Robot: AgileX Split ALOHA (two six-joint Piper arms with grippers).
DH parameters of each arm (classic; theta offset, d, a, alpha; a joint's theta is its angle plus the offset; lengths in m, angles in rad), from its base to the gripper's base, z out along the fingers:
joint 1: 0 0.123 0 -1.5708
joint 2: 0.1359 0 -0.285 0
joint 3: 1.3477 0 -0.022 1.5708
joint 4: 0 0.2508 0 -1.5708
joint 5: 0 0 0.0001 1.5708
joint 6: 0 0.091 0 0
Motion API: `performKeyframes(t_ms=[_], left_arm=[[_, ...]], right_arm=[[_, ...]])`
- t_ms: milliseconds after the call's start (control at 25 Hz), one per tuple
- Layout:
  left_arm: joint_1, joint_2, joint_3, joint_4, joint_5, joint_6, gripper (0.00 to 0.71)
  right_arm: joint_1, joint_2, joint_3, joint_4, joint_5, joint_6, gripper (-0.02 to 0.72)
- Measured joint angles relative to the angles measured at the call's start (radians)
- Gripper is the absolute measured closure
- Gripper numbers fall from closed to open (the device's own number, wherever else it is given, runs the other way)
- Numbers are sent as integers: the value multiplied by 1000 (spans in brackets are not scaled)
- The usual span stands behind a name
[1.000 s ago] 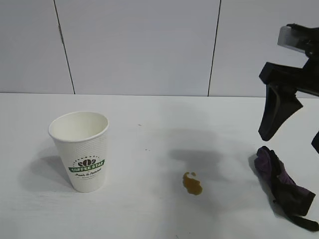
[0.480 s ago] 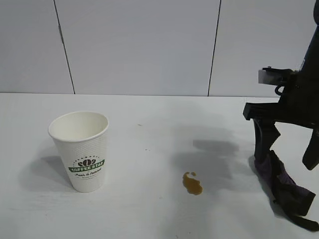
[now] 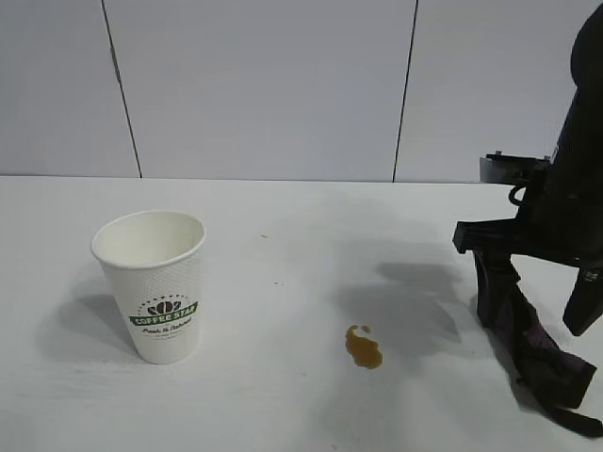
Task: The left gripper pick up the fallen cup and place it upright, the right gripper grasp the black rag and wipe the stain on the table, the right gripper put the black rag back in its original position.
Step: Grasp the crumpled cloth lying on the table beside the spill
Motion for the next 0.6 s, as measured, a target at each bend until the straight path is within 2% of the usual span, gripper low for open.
performKeyframes(t_ms=[40,160,520,600], left_arm=[[0,0,0,1,0,0,46],[0,0,0,1,0,0,46],[0,0,0,1,0,0,46],[0,0,0,1,0,0,46]], right_arm=[[0,0,0,-2,-1,0,475],[0,0,0,-4,-10,0,548],[0,0,0,-4,-24,0,568],[0,7,0,-4,-24,0,601]])
